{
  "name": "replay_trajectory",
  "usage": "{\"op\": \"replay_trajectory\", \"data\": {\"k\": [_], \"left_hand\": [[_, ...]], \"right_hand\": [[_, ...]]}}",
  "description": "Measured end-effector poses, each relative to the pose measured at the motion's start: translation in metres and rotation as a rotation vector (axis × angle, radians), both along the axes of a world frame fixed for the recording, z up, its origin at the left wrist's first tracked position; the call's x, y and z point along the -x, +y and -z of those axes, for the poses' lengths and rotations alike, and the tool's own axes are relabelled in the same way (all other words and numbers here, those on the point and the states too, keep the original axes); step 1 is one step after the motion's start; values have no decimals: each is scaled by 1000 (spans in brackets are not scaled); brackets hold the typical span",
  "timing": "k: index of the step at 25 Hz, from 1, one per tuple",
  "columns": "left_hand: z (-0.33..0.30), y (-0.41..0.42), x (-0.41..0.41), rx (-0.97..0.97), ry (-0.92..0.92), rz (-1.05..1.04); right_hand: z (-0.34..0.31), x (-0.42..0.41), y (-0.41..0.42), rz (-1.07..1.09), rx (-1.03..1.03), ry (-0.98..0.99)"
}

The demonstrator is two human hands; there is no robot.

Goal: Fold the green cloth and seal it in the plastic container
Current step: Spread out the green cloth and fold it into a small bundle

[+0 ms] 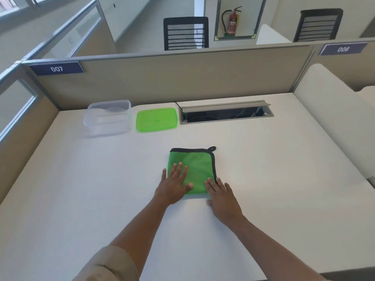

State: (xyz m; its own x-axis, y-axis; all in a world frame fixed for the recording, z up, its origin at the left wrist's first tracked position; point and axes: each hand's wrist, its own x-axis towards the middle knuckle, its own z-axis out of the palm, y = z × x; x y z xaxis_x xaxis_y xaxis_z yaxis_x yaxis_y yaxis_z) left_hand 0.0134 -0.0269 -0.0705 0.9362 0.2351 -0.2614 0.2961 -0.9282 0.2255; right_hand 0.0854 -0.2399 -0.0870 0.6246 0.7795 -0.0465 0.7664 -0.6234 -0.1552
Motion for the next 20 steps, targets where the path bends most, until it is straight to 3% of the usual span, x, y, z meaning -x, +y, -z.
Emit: {"op": "replay_trajectory", "data": {"k": [5,12,16,20], "left_hand": [[4,2,36,-35,-174,169],[-2,7,37,-68,-290,115],[-1,6,31,-190,-269,190],[-8,-2,26,-152,-255,71]], "right_hand": [[0,-7,-1,-21,-13,-17],[1,-12,4,-44,-43,-25],[-3,-14,1,-38,-70,-27],[-8,-14,6,-51,-78,-26]]}}
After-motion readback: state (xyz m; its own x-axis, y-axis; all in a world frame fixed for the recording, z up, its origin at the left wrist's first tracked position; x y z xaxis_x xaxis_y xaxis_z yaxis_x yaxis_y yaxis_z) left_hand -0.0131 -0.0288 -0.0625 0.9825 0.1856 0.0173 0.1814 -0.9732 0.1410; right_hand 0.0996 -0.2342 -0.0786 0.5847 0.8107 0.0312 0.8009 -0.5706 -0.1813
